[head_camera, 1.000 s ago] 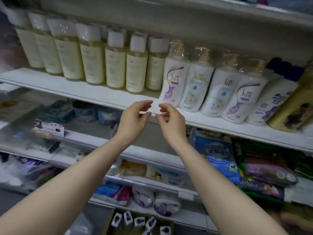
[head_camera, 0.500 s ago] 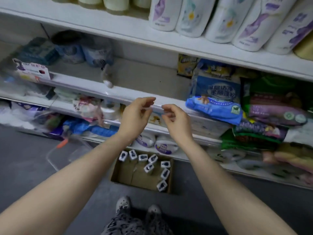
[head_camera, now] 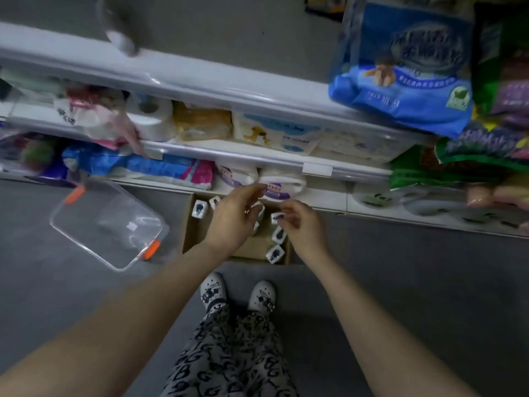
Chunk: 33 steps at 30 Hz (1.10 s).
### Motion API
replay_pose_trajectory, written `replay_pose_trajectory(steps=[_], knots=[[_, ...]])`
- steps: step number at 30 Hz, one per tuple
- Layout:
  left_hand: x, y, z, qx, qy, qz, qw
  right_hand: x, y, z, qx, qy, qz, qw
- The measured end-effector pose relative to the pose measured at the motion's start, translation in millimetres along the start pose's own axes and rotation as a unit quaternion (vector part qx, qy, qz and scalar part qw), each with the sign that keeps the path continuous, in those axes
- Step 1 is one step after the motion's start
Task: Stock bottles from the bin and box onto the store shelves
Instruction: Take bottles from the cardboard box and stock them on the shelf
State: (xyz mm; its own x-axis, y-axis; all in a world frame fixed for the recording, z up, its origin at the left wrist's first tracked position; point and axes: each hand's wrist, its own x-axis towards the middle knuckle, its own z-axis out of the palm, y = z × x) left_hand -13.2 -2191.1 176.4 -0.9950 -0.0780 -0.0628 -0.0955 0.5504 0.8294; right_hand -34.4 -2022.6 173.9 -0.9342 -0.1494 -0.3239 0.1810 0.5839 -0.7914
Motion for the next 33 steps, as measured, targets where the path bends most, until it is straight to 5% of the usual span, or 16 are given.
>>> replay_pose_trajectory(steps=[18,33], knots=[[-30.6,-190.2,185.8,0.047,-0.168,-0.113,0.978,32.6,234.4,79.4,-0.139,-0.07,0.087,0.984],[-37.1,-316.3,310.4,0.072,-0.211,-0.198,0.954,88.3,389.7,161.5,-0.276,-0.135,-0.01,0.952]])
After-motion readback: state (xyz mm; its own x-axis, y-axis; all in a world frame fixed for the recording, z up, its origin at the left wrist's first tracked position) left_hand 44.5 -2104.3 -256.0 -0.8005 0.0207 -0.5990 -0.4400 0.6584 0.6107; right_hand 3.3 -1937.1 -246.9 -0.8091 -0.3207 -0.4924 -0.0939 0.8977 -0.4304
